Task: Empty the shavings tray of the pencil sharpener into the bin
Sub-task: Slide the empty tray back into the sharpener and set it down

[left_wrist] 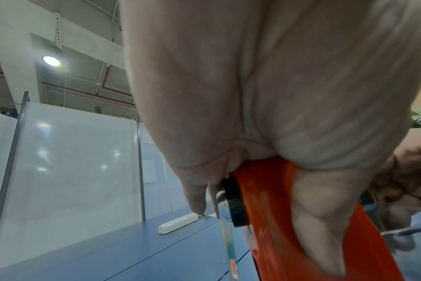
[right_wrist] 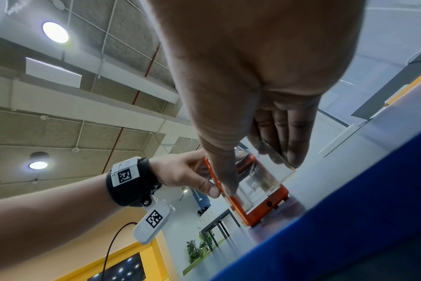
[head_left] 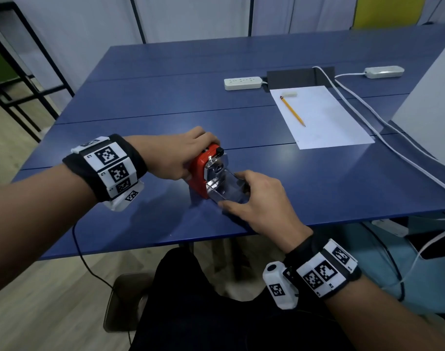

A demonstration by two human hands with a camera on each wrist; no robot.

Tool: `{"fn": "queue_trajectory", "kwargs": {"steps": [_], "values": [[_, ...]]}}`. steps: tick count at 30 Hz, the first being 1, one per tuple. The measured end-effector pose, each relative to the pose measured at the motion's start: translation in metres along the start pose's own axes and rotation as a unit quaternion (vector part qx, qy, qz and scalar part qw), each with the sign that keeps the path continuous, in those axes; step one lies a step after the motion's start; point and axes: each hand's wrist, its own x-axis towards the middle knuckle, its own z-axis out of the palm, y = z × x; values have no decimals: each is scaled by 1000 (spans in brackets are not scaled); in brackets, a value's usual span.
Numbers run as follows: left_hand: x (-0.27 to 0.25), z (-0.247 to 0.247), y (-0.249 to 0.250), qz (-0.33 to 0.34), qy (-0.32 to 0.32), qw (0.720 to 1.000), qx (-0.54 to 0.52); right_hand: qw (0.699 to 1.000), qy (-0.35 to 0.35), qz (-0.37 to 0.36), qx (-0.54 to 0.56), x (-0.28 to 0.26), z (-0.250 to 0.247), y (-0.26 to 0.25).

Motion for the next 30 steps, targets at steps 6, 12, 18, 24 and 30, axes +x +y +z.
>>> {"fn": "queue_trajectory", "kwargs": {"steps": [6, 12, 18, 24, 30], "values": [[0, 2, -1, 10, 8, 1000, -6, 1000, -15, -11, 3, 14, 1, -3], [0, 2, -2, 16, 11, 1000, -12, 996, -75, -46, 14, 17, -6, 8], [-1, 1, -1, 10, 8, 1000, -14, 997, -63, -49, 13, 26, -7, 20], [1, 2, -1, 6, 4, 1000, -15, 996, -62, -54, 26, 32, -6, 22], [0, 3, -1, 5, 3, 1000, -11, 996, -60, -52, 34, 34, -3, 25]]}}
